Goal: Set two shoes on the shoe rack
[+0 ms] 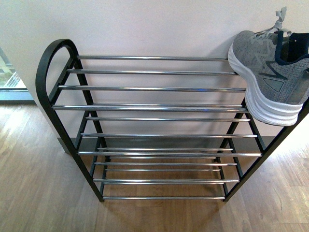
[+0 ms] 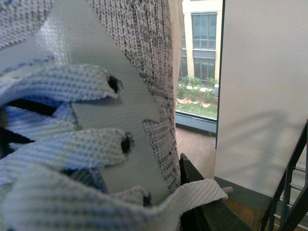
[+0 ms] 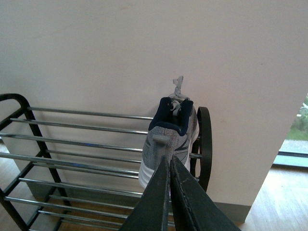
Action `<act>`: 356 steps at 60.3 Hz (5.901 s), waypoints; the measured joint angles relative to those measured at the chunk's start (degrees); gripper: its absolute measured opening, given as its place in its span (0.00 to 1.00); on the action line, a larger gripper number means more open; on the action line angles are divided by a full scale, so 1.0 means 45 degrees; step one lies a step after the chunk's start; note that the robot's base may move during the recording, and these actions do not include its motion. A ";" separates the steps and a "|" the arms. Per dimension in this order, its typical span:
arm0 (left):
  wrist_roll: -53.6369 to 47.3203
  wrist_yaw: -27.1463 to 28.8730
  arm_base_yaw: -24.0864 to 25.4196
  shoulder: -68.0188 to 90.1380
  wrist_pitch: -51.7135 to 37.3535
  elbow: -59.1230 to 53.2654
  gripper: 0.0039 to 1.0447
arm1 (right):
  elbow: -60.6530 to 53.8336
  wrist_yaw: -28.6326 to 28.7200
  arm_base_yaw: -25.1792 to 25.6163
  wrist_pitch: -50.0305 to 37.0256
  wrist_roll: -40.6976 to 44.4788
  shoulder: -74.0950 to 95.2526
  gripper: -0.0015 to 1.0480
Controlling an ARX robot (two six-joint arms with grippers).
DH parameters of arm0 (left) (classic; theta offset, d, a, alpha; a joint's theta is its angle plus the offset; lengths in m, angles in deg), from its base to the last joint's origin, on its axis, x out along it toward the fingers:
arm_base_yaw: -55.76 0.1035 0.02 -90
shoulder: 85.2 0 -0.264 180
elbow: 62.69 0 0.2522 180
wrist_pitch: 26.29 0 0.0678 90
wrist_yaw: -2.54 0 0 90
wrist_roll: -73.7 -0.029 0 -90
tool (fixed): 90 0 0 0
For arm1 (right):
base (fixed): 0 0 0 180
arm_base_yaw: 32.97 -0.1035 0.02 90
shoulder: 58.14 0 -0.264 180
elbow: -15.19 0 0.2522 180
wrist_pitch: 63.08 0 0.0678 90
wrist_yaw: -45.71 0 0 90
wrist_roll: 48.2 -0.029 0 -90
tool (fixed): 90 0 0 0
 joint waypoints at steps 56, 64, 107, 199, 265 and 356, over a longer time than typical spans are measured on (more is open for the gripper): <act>0.0000 -0.0005 0.0000 0.0000 0.0000 0.0000 0.04 | 0.0005 0.0005 0.0000 0.2511 0.0005 -0.2443 0.41; 0.0000 0.0000 0.0000 0.0000 0.0000 0.0000 0.04 | 0.0005 0.0000 0.0000 0.2511 0.0000 -0.2443 0.59; 0.0000 0.0000 0.0000 0.0000 0.0000 0.0000 0.04 | 0.0005 0.0005 0.0000 0.2511 -0.0010 -0.2443 0.91; 0.8116 -1.3663 -0.2404 2.0482 0.3094 1.6262 0.04 | 0.0005 0.0005 0.0000 0.2511 -0.0010 -0.2448 0.91; 0.7767 -1.4042 -0.3419 2.4868 0.6028 2.2620 0.04 | 0.0005 0.0005 0.0000 0.2511 -0.0010 -0.2448 0.91; 0.9267 -1.5237 -0.3293 2.2071 0.4901 2.0686 0.91 | 0.0005 0.0005 0.0000 0.2511 -0.0010 -0.2448 0.91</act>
